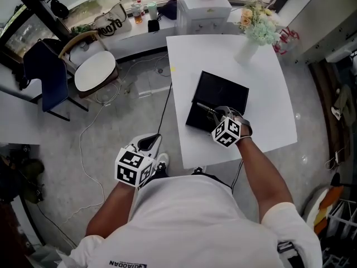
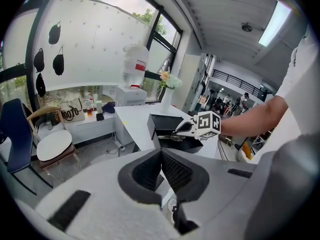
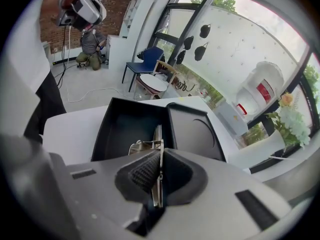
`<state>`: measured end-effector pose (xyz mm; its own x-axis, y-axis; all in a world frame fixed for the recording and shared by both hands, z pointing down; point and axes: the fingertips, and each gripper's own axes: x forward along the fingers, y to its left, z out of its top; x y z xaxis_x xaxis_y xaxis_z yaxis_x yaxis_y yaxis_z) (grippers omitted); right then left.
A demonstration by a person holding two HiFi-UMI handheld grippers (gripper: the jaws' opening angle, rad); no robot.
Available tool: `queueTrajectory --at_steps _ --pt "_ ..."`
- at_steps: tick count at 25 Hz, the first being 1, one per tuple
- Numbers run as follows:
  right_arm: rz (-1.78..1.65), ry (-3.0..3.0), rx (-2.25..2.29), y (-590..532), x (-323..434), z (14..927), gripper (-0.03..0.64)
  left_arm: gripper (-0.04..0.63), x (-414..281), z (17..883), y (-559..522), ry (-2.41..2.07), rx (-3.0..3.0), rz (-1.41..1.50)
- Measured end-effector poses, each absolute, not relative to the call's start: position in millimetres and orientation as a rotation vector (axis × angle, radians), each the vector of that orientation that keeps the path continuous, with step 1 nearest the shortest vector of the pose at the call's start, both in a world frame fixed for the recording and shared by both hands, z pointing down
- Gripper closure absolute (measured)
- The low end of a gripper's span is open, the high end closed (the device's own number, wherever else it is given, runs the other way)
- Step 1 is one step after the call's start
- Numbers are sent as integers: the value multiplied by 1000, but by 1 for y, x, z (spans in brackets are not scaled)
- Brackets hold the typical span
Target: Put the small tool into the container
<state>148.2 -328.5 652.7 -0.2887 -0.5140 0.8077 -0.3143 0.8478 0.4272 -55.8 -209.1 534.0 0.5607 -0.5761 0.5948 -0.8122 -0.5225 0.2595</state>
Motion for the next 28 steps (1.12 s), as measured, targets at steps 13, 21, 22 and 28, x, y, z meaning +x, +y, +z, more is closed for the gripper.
queueTrajectory --at_steps 13,21,22,28 --pt "-242 -1892 634 -333 147 660 588 586 -46 533 -212 -1089 2296 633" --pt "-194 -1893 591 -317 144 670 564 586 -42 530 -216 -1061 2320 647" --pt "-189 -1890 584 -315 144 673 555 586 -42 531 -216 -1058 2322 648" --pt "-179 -1874 551 -307 143 683 523 586 -42 531 -215 -1039 2334 654"
